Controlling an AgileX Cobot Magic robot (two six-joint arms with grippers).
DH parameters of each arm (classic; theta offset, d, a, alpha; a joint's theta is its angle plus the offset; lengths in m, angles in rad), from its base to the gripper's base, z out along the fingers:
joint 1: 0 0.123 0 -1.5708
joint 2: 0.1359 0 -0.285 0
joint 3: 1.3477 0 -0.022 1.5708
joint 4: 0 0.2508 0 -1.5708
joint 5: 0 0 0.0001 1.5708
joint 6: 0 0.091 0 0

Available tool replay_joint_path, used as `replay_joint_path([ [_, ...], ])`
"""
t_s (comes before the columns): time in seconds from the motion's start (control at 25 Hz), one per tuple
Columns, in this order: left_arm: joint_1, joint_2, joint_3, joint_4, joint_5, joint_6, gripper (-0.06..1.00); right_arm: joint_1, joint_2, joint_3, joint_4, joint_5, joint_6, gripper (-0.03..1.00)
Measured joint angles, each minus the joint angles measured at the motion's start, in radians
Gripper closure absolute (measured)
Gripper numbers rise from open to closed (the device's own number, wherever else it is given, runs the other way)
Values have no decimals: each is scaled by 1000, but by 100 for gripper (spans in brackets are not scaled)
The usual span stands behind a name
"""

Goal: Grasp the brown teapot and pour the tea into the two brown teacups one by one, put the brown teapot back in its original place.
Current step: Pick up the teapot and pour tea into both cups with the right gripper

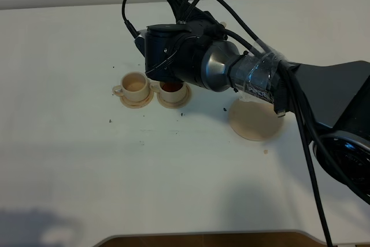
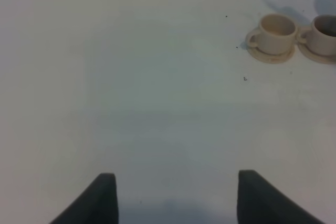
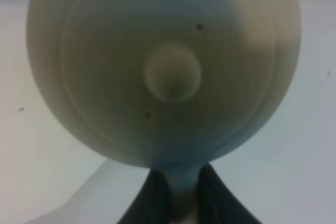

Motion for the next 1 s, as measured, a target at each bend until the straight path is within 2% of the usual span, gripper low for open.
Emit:
replay_joint_path([
  [1.0, 0, 0, 0, 0, 0, 0, 44, 0, 0, 0, -32, -37, -85, 85],
])
